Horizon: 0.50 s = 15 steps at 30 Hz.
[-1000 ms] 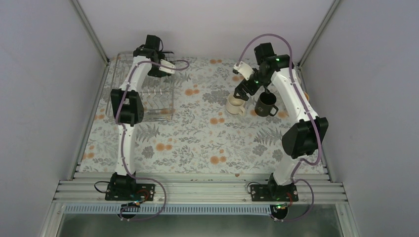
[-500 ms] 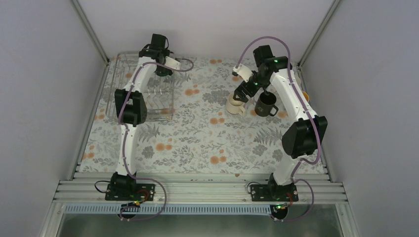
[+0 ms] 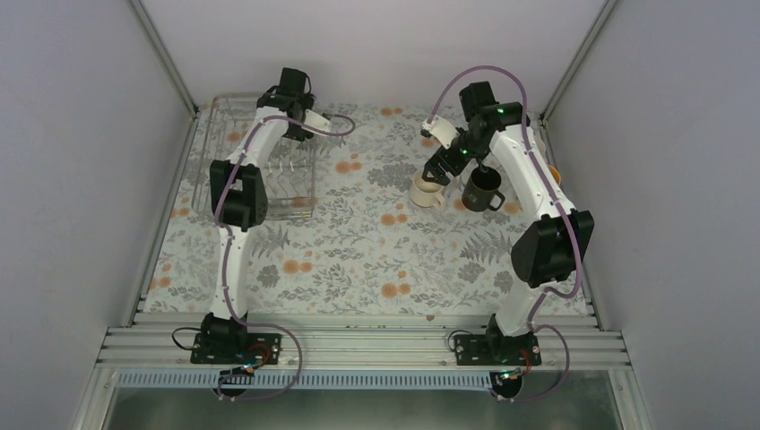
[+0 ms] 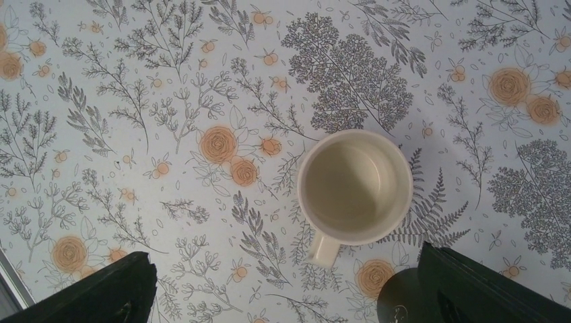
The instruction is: Unload the cups from the dish rack
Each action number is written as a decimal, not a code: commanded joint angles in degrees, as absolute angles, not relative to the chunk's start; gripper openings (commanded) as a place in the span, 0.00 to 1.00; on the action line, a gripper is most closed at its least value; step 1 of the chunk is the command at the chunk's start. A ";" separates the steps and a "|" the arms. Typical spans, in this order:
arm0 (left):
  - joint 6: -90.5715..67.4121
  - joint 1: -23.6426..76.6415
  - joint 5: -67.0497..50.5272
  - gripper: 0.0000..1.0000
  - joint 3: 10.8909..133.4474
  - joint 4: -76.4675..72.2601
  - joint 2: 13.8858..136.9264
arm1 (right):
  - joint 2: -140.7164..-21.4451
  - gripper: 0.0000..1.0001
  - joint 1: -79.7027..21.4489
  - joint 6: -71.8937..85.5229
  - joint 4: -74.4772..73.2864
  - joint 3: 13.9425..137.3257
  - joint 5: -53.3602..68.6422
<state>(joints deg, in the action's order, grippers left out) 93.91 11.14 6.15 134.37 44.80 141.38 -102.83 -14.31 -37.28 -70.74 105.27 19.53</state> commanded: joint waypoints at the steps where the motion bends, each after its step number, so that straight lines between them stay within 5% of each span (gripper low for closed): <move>1: 95.22 11.81 5.57 0.80 137.16 44.44 141.82 | -102.99 1.00 -14.49 -38.16 -70.44 105.38 21.28; 15: 95.24 11.93 4.13 0.79 134.29 43.10 140.82 | -102.82 1.00 -14.08 -38.69 -70.67 105.45 22.41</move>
<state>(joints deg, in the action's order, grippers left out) 94.06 11.77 5.82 135.11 42.50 141.38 -102.83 -14.17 -37.91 -70.76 105.27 20.86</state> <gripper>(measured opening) 0.795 0.995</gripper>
